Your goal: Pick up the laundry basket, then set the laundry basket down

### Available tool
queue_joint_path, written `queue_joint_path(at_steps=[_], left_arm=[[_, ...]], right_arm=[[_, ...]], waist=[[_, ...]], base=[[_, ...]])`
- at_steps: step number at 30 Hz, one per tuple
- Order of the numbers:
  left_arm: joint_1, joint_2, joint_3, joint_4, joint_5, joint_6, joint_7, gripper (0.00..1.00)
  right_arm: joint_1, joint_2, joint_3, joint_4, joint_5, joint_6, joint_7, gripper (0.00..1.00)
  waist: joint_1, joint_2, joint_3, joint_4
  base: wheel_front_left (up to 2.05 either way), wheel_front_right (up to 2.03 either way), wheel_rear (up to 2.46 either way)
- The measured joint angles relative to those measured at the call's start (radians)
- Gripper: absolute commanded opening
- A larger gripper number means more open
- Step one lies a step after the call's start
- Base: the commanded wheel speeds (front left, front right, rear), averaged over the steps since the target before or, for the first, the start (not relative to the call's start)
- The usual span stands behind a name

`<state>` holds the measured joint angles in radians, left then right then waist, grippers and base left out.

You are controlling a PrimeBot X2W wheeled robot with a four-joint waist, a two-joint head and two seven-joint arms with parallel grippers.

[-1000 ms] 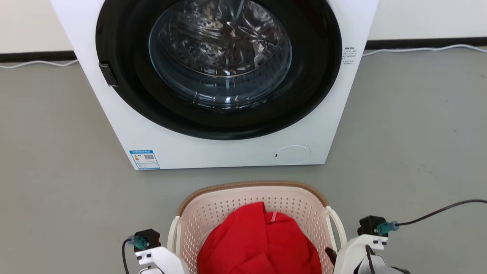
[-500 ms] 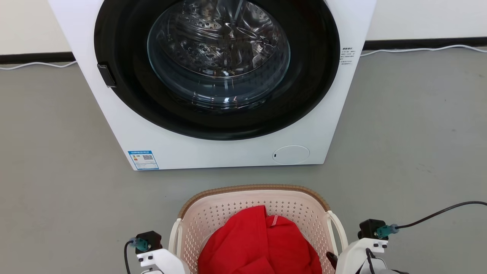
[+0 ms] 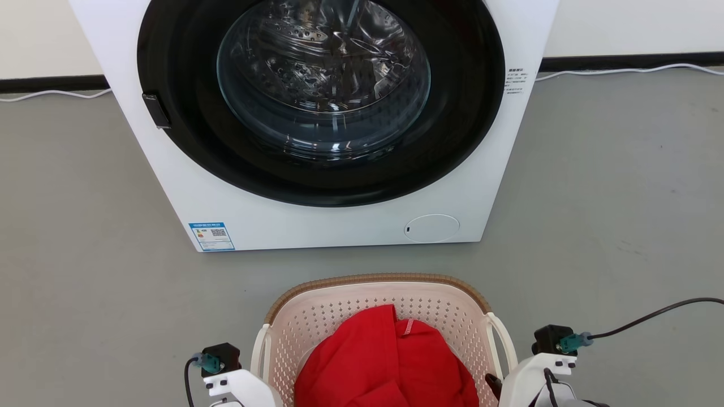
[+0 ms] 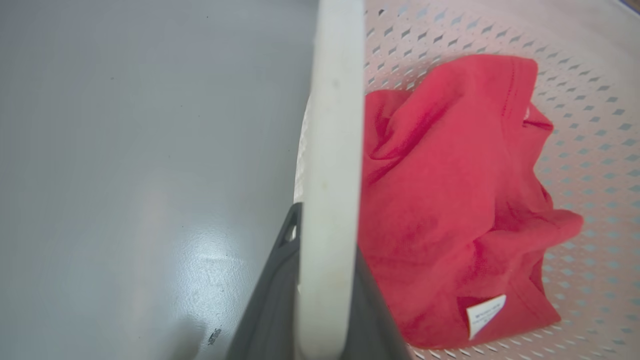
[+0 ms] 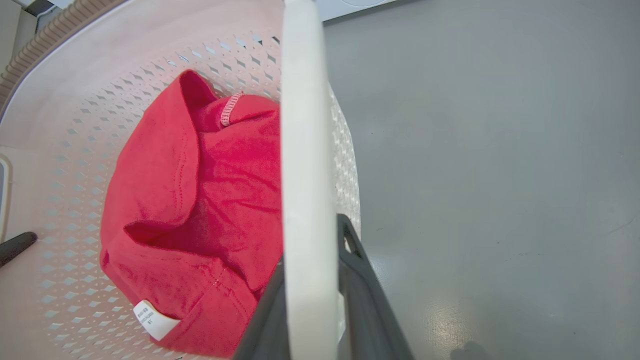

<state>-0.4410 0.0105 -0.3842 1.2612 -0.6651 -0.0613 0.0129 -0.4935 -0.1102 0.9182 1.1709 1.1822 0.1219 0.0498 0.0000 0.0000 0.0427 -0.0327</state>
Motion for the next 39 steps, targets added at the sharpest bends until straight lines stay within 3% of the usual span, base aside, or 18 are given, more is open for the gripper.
queue_joint_path(at_steps=[26, 39], left_arm=[[-0.001, 0.001, -0.028, -0.001, -0.031, 0.001, -0.008, 0.0], [-0.035, 0.008, -0.038, -0.011, -0.031, 0.001, -0.041, 0.0]], right_arm=[[-0.006, -0.009, 0.038, -0.005, 0.034, 0.0, -0.007, 0.0], [-0.055, -0.015, 0.053, -0.015, 0.041, 0.0, -0.036, 0.0]], waist=[[0.0, 0.0, 0.009, 0.0], [0.0, 0.0, 0.066, 0.002]], base=[[0.0, 0.0, 0.0], [0.0, 0.0, 0.0]])
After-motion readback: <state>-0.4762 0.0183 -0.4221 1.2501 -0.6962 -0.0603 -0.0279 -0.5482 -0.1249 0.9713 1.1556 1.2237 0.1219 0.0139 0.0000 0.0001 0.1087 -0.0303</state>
